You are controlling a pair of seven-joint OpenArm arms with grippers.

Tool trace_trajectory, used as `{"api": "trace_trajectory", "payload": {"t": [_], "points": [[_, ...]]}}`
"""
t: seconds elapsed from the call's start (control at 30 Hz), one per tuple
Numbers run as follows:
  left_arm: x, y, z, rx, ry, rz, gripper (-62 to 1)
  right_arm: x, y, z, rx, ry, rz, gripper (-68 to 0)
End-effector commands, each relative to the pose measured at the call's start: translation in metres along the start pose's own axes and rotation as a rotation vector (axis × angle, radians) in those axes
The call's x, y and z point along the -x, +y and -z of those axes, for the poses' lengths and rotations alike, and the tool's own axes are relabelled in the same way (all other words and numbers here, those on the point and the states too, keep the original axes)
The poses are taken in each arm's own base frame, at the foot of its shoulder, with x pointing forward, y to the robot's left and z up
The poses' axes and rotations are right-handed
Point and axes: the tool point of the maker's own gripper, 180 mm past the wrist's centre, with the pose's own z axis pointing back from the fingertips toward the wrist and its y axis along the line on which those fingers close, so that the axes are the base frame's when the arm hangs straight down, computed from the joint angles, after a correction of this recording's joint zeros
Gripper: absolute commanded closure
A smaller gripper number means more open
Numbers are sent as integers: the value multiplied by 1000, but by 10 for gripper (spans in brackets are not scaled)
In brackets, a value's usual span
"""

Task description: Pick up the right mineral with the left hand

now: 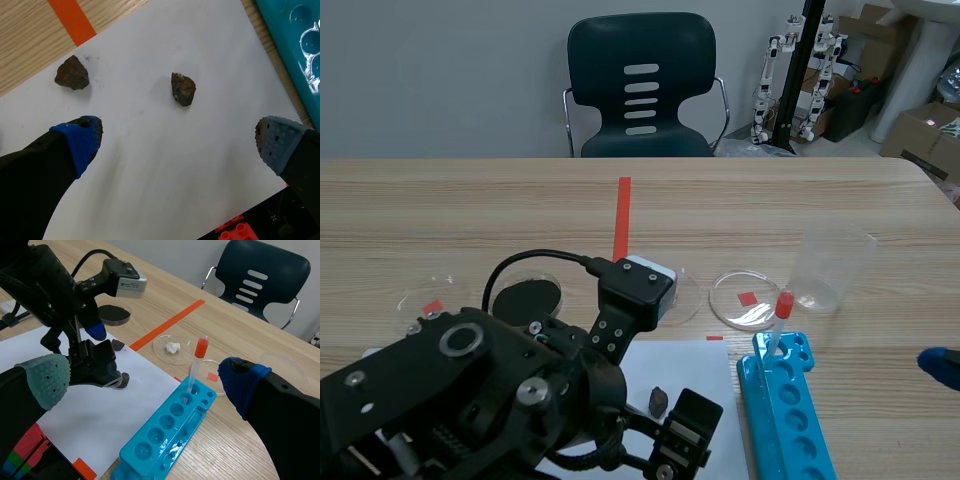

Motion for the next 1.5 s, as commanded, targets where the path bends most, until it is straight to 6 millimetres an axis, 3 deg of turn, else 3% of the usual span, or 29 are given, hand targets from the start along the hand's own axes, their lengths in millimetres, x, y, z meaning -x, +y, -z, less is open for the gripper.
{"api": "trace_trajectory", "payload": {"t": [0.0, 0.37, 0.73, 1.47], "points": [[-5, -7, 1, 15, -2, -6, -623, -6, -2, 2, 3, -23, -1, -621], [-13, -26, 23, 26, 46, 42, -623, -6, -2, 2, 3, -23, -1, -621], [-23, -24, 39, -16, 59, 27, -623, -6, -2, 2, 2, -24, -1, -621], [2, -8, 52, -81, 135, -6, -623, -6, -2, 2, 3, -24, -1, -621]]}}
